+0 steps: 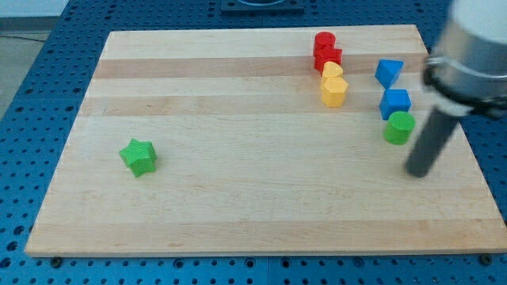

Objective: Place the green circle to the right side of the green star

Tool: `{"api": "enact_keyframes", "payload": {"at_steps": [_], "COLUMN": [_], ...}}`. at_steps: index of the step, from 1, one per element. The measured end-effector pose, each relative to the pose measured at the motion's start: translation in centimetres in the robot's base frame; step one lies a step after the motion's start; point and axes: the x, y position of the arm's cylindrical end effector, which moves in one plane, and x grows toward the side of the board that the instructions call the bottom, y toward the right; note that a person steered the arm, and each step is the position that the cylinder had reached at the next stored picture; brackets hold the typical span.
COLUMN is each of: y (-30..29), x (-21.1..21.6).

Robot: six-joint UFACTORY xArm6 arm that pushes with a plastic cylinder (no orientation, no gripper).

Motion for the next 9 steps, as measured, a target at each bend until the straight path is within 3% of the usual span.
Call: {"api": "enact_keyframes", "payload": {"at_steps": [1,3,5,7,8,9], "y": [1.8,-7.3,-5.7,-12.3,-15.4,-12.1], "x": [-4.4,-5.9,-9.4,-7.9,-4.7,-2.5]}}
